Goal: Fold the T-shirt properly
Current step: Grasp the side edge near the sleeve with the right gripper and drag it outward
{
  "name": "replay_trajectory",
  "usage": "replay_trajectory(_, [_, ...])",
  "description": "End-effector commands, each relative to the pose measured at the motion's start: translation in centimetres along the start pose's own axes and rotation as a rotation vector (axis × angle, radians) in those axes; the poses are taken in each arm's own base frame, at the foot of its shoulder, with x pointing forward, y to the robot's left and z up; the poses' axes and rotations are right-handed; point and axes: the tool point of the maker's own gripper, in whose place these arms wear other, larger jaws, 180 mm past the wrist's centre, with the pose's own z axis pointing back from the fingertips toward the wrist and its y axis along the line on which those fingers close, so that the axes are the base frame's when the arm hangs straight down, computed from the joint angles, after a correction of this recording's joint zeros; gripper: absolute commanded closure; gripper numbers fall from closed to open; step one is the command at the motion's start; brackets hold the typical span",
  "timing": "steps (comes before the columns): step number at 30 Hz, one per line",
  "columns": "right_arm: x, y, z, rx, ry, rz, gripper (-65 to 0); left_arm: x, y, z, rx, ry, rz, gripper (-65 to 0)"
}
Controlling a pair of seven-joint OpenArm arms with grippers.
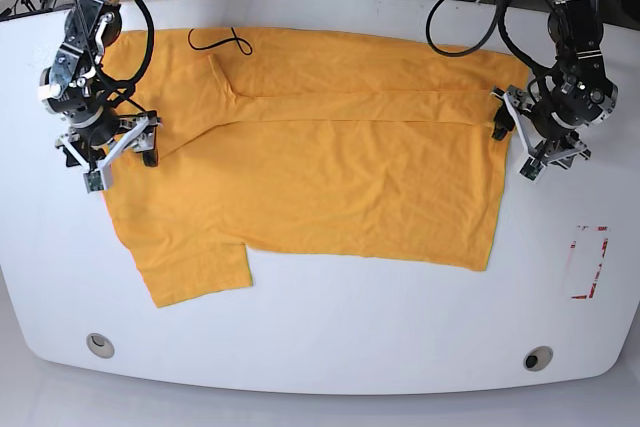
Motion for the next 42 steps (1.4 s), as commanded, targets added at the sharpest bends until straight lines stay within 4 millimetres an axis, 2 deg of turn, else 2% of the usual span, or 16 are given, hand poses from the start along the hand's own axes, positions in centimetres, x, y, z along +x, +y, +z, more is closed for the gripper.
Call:
replay_trajectory(1, [3.1, -1.7, 0.0, -0.023, -0.087, 0.006, -50.1, 1.9, 1.0, 0.3, 0.02, -0.059, -0.014, -39.3])
replay_trajectory(12, [6.5, -5.1, -4.1, -0.002, -0.113, -0.094, -50.4, 3.0, 2.5, 0.2, 0.041, -0.082, -0.014, -39.7])
replay_trajectory(14, [7.4, -5.5, -4.8, 0.008, -0.122, -0.118, -50.4, 3.4, 2.9, 0.2, 0.049, -0.088, -0.015, -39.7])
replay_trajectory(16, [8.7, -6.2, -6.2, 0.033, -0.146, -0.169, -50.1, 4.6, 3.9, 0.4, 0.07, -0.108, -0.013, -39.7])
replay_trajectory(20, [8.9, -6.4, -7.1, 0.046, -0.153, -0.193, -49.9, 5.0, 4.3, 0.2, 0.073, -0.11, -0.009, -39.8])
replay_trajectory(24, [7.9, -6.3, -7.5, 0.048, -0.157, -0.206, -49.8, 4.9, 4.4, 0.3, 0.075, -0.112, -0.007, -39.9])
replay_trajectory(26, [5.2, -5.8, -7.7, 0.042, -0.142, -0.208, -50.4, 4.2, 4.0, 0.6, 0.077, -0.105, -0.004, -40.0])
replay_trajectory(32, [2.2, -4.9, -8.0, 0.038, -0.082, -0.18, -49.5, 3.9, 3.9, 0.6, 0.077, -0.101, -0.002, -40.1])
replay_trajectory(36, [0.2, -4.2, -8.1, 0.03, -0.024, -0.141, -46.7, 3.4, 3.8, 0.7, 0.076, -0.089, 0.002, -40.0])
replay_trajectory(38, [-1.6, -3.0, -7.7, 0.027, 0.025, -0.07, -37.3, 2.2, 2.7, 0.3, 0.049, -0.062, -0.004, -39.7])
replay_trajectory(42, [-2.4, -2.6, -7.1, 0.021, 0.052, -0.037, -25.6, 1.7, 2.2, 0.2, 0.039, -0.05, -0.005, -39.8])
